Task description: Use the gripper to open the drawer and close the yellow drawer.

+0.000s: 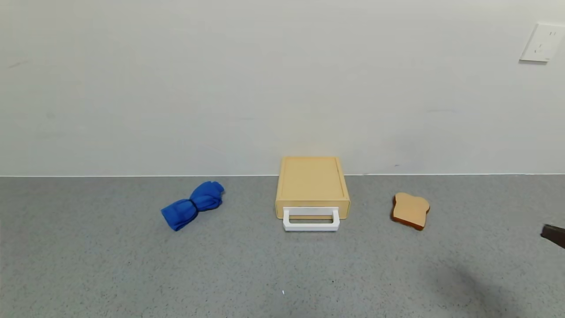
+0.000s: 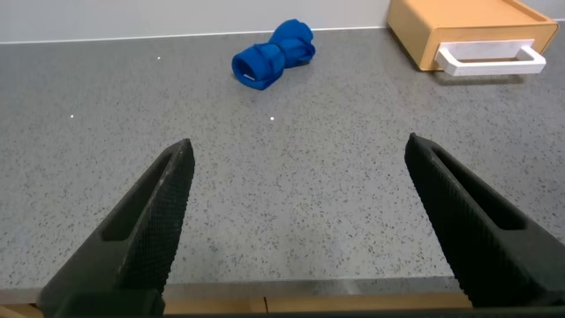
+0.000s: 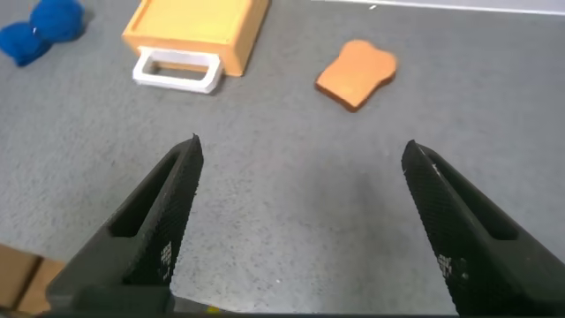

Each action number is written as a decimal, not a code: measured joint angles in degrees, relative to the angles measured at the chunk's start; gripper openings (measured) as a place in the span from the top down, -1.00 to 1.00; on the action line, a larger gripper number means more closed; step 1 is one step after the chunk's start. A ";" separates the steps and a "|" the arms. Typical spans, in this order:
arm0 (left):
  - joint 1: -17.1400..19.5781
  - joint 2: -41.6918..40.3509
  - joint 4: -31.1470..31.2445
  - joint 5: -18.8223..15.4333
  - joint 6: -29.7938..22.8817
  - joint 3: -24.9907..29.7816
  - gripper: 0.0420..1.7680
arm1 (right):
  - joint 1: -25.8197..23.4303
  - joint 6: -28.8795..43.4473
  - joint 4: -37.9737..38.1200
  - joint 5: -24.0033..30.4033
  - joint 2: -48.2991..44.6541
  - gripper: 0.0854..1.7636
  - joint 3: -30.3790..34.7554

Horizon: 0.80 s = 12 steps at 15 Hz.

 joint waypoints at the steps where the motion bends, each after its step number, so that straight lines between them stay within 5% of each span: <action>1: 0.00 0.00 0.00 0.00 0.00 0.00 -0.94 | -1.18 0.16 1.94 -0.48 -2.89 -0.89 0.21; 8: -0.02 0.00 0.00 -0.01 0.00 0.00 -0.94 | -11.29 0.35 13.75 -1.05 -23.92 -0.91 0.35; 12: -0.04 0.00 0.00 -0.01 0.00 0.00 -0.94 | -11.52 0.22 18.44 0.18 -34.23 -0.92 1.89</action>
